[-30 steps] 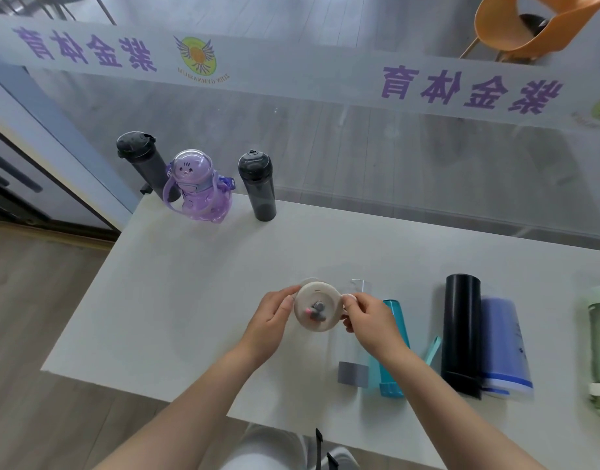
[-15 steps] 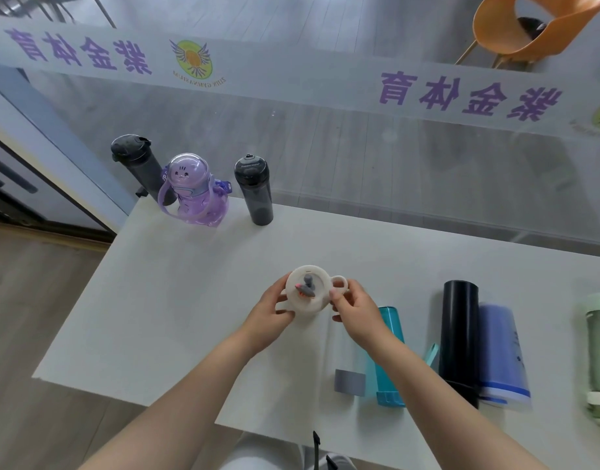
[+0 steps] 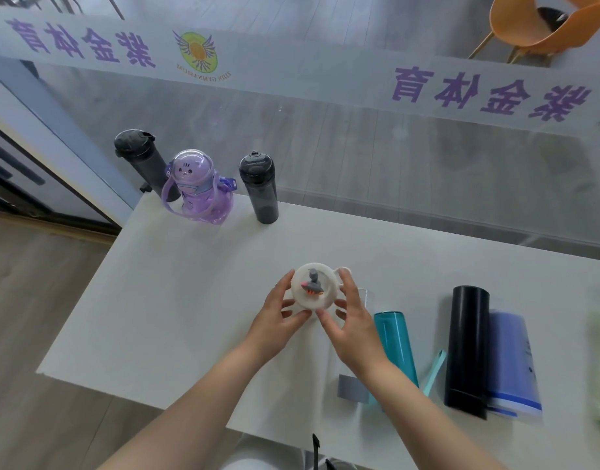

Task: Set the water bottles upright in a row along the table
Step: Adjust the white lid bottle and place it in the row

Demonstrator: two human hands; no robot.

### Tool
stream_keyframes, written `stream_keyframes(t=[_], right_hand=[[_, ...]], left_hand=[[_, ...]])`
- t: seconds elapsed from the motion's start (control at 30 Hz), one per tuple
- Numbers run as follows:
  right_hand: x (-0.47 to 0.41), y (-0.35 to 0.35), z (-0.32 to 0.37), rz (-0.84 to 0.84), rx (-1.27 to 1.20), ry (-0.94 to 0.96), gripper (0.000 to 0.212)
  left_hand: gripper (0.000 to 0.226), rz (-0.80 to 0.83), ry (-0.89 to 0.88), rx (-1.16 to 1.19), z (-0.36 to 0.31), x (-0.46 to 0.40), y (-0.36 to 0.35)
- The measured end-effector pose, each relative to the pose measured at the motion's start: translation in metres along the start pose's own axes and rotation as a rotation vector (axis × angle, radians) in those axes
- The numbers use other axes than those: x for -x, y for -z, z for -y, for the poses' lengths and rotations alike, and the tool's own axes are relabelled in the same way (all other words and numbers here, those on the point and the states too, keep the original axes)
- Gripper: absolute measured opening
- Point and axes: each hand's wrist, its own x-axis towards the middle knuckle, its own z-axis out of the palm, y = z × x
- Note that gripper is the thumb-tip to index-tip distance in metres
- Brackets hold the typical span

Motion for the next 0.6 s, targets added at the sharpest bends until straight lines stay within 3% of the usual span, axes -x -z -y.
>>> stream_keyframes(t=[0.17,0.6], right_hand=[[-0.011,-0.001,-0.001,0.021,-0.049,0.0,0.064],[-0.104,0.003,0.017,-0.07,-0.064,-0.018,0.062]], left_hand=[[0.064,0.012,-0.018,0.07,0.002,0.0,-0.002],[0.051,-0.031,-0.066,0.06,-0.047,-0.089,0.016]])
